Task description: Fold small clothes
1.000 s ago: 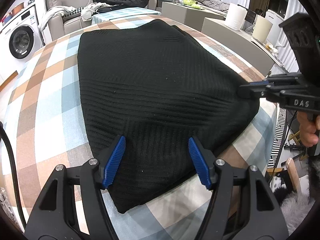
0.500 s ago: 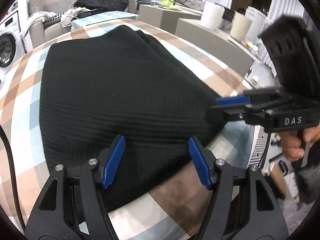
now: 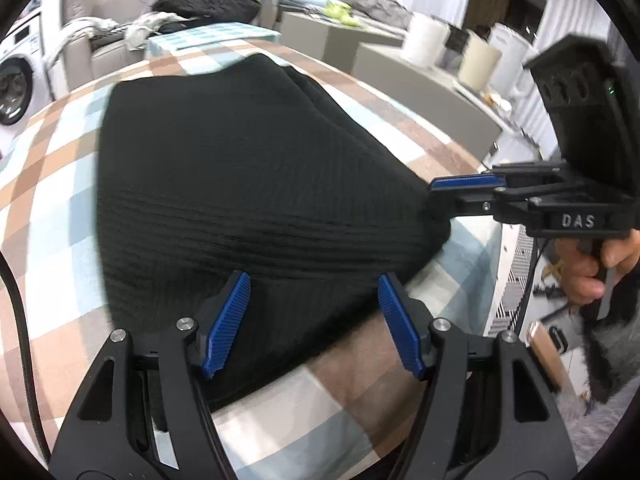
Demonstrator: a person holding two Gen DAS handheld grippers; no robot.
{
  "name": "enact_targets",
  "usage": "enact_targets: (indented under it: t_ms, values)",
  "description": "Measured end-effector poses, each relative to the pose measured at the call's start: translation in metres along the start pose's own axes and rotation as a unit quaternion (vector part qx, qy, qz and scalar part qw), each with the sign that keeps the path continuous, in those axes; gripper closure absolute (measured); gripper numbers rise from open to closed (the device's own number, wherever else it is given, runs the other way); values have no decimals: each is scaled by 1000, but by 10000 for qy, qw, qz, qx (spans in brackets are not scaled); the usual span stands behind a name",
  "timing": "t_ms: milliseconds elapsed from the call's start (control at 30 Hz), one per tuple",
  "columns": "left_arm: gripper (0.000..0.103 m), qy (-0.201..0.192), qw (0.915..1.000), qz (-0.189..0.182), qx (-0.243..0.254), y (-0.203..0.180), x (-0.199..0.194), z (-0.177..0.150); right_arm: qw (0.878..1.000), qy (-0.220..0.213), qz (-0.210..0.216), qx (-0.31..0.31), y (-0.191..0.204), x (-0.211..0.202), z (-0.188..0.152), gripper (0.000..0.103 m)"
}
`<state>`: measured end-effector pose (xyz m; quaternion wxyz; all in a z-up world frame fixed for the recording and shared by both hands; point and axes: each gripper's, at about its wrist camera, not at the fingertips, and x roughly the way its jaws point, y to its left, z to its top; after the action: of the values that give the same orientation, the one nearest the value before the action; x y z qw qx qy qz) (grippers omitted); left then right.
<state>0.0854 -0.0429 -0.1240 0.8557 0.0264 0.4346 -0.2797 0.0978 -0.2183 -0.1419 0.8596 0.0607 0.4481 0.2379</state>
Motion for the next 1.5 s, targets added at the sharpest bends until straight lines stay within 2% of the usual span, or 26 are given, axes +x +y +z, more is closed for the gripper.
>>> enact_targets:
  t_ms: [133, 167, 200, 233, 300, 433, 533, 567, 600, 767, 967, 1000, 1033, 1100, 1133, 1200, 1500]
  values:
    - [39, -213, 9986, 278, -392, 27, -15, 4, 9995, -38, -36, 314, -10, 15, 10, 74]
    - [39, -259, 9978, 327, -515, 35, -17, 5, 9990, -16, 1, 439, -13, 24, 11, 78]
    - [39, -302, 9967, 401, -642, 43, -19, 5, 9988, -16, 42, 489, -14, 28, 12, 91]
    - [39, -339, 9953, 480, -774, 51, -22, 6, 9988, -88, 118, 459, -13, 27, 13, 97]
    - [39, -372, 9929, 606, -950, 67, -25, 4, 9991, -251, 125, 310, -7, 15, 14, 98]
    - [39, -271, 9879, 748, -1330, 96, -20, 1, 9992, 110, -176, 334, -17, 21, 6, 94]
    - [39, -210, 9848, 804, -1524, 109, -15, -2, 9989, -131, -163, 424, -21, 8, 11, 64]
    - [39, -207, 9837, 814, -1589, 112, -13, -3, 9982, -270, -215, 480, -24, 4, 13, 45]
    - [39, -203, 9830, 797, -1640, 115, -11, -4, 9972, -388, -288, 568, -28, 2, 17, 35]
    - [39, -212, 9806, 709, -1815, 122, -2, -3, 9934, -368, -256, 1052, -42, 22, 32, 35]
    - [39, -223, 9806, 667, -1828, 123, 9, 5, 9939, -240, -502, 955, -37, 50, 42, 35]
    - [40, -237, 9811, 651, -1806, 123, 10, 7, 9940, -258, -545, 914, -35, 50, 42, 40]
    - [50, -242, 9817, 623, -1784, 124, 13, 9, 9942, -266, -587, 864, -35, 52, 43, 43]
    - [68, -237, 9826, 539, -1761, 123, 15, 10, 9945, -246, -524, 876, -36, 56, 44, 69]
    - [73, -255, 9818, 595, -1785, 124, 16, 12, 9946, -218, -444, 914, -37, 57, 42, 71]
    - [78, -287, 9809, 588, -1831, 128, 18, 14, 9947, -238, -431, 905, -36, 59, 44, 74]
    - [78, -403, 9762, 919, -1921, 160, 23, 34, 9951, -256, -504, 813, -28, 84, 76, 75]
